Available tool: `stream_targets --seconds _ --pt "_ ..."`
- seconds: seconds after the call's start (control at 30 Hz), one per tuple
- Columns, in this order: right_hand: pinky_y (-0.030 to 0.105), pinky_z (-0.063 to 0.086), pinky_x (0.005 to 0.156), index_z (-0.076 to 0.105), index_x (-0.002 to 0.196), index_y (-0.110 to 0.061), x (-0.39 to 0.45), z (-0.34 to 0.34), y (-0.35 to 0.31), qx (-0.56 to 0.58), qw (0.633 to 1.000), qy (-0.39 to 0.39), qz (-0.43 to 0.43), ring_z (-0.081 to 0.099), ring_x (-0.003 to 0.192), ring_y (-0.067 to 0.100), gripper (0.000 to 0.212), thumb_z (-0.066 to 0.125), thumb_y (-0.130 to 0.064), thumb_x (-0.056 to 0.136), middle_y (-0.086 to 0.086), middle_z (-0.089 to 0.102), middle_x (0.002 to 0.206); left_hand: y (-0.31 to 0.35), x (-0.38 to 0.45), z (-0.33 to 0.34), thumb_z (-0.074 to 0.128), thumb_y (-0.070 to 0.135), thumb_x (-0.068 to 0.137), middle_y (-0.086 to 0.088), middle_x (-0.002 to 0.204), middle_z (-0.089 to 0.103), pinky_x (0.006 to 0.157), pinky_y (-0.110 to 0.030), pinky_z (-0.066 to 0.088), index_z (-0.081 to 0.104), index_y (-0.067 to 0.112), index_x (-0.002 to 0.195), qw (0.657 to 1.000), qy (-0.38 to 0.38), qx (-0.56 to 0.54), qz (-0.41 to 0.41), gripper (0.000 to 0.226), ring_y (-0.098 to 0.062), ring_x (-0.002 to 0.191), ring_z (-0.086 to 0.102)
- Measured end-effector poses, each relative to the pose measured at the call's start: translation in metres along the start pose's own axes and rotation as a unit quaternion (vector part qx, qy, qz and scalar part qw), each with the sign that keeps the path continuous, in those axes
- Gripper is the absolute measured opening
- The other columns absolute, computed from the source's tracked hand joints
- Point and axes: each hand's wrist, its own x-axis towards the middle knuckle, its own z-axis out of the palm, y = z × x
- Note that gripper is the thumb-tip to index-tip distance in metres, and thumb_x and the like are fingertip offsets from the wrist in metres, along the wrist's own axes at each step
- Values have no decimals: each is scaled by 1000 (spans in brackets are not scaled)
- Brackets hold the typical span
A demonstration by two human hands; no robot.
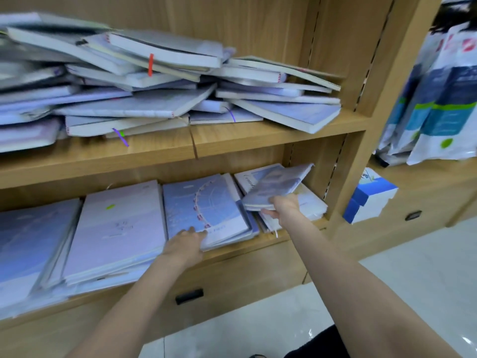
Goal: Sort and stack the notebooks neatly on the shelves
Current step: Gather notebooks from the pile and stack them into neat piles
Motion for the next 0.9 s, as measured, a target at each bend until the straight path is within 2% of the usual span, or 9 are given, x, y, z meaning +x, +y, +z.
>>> stream_targets --seconds 0.17,0.23,0.3,0.33,0.43,0.47,0.57,0.77,0.9 --pt "46 44 101 31 136 -1 -15 -32 -41 55 996 -19 -66 69 73 31 42 44 0 95 13 31 147 2 0 -4 42 19 95 -5 148 27 101 -34 38 20 25 148 1000 -8 -14 -13 58 -26 133 33" --pt "40 48 97 36 131 2 -29 -54 -56 96 991 -45 -84 67 71 30 38 48 -2 95 15 30 147 5 -2 -4 43 27 96 -7 147 28 103 -35 37 22 22 148 999 -4 -40 -16 56 -27 133 32" --pt "31 57 75 41 131 4 -49 -73 -61 88 988 -91 -94 67 73 29 39 51 -2 93 15 43 137 13 -11 -14 43 34 97 -9 145 35 102 -32 36 29 19 145 975 15 -223 -8 52 -26 130 39" --pt "28 57 66 46 127 5 -61 -81 -61 68 985 -132 -92 68 73 29 35 52 -2 93 15 51 130 18 -19 -21 44 35 97 -10 141 41 99 -31 38 33 18 142 923 14 -385 -5 49 -26 125 45" --pt "25 58 59 60 112 -3 -91 -101 -42 -12 966 -252 -64 71 78 21 22 52 -2 91 12 68 107 30 -53 -46 48 25 96 -13 123 55 89 -41 51 44 21 118 630 -49 -775 17 23 -33 106 60" --pt "26 58 58 60 113 -4 -98 -104 -34 -41 958 -278 -58 71 79 20 25 54 -3 89 11 70 103 30 -64 -50 49 22 95 -16 117 59 83 -43 54 48 18 115 597 -63 -799 29 20 -34 100 62" --pt "27 58 60 61 112 -8 -113 -111 -17 -127 930 -335 -75 69 80 16 30 60 -6 81 6 71 95 26 -93 -49 50 14 94 -18 108 65 79 -41 55 53 4 118 640 -68 -765 30 26 -33 93 64" --pt "30 56 72 62 118 -17 -136 -127 -28 -251 884 -363 -153 67 98 20 39 67 -19 80 5 70 107 16 -154 -45 60 5 86 -20 110 67 87 -37 54 55 2 118 649 -109 -750 59 32 -34 103 65" --pt "28 57 65 62 117 -16 -153 -125 -46 -195 892 -345 -218 67 85 14 43 74 -22 76 2 71 98 14 -186 -82 77 18 68 -13 110 68 88 -34 53 67 7 106 687 -66 -711 134 40 -24 107 63"
